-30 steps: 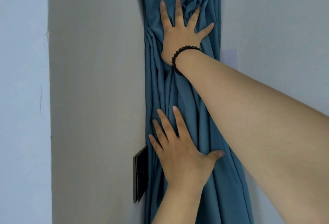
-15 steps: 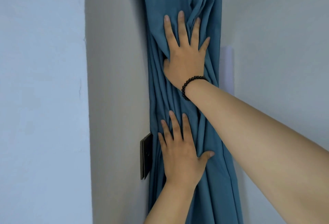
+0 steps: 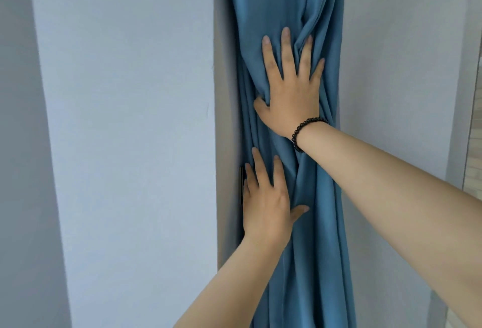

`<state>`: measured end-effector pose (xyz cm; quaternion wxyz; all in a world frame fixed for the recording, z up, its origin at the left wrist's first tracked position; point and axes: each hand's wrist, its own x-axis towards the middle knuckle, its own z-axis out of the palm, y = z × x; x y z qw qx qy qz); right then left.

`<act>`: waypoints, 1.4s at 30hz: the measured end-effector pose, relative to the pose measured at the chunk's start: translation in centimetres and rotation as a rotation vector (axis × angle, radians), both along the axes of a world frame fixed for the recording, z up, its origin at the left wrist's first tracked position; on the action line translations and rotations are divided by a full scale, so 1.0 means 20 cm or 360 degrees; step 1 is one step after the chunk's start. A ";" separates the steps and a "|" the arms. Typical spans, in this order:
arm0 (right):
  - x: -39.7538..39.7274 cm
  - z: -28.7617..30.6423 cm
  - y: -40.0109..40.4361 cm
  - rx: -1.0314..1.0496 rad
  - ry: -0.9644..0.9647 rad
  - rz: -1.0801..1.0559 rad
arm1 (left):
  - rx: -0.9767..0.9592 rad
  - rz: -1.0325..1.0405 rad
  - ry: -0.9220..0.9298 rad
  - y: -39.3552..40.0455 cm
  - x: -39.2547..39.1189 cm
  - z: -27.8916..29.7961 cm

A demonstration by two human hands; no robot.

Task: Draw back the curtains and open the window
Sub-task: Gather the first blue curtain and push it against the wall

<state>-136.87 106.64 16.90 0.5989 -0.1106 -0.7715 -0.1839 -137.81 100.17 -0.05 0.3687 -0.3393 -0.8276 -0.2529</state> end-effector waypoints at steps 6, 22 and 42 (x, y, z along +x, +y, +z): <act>0.18 -0.07 -0.19 -0.0016 -0.0088 -0.0067 | -0.0030 -0.0034 -0.0008 -0.24 0.18 -0.06; 0.74 -0.24 -0.59 -0.0195 -0.0272 -0.0301 | -0.0212 -0.0325 -0.0201 -0.72 0.62 -0.19; 1.18 -0.37 -0.82 -0.0384 -0.0314 -0.0155 | -0.0360 -0.0282 -0.0324 -1.00 1.03 -0.26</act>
